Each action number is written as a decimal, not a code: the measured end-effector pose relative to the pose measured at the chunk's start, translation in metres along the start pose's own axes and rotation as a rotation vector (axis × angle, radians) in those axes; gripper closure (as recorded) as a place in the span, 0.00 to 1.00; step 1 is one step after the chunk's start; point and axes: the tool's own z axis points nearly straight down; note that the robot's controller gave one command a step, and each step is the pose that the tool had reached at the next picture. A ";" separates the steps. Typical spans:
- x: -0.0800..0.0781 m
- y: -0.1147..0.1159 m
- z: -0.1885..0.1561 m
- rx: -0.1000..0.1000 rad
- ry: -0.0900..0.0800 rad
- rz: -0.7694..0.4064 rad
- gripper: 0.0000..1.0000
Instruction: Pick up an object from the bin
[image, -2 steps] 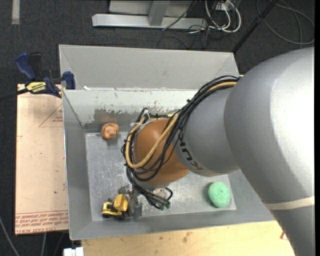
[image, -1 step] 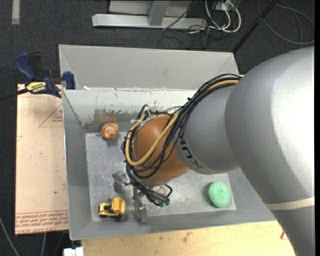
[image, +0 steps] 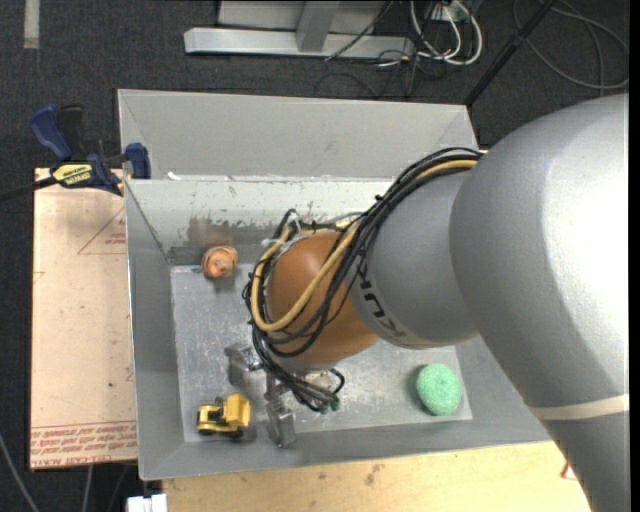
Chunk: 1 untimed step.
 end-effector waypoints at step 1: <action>-0.016 0.033 0.002 0.000 0.004 -0.065 0.00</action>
Offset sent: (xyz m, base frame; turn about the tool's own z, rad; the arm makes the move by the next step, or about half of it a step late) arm -0.0042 0.0638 -0.0032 -0.2432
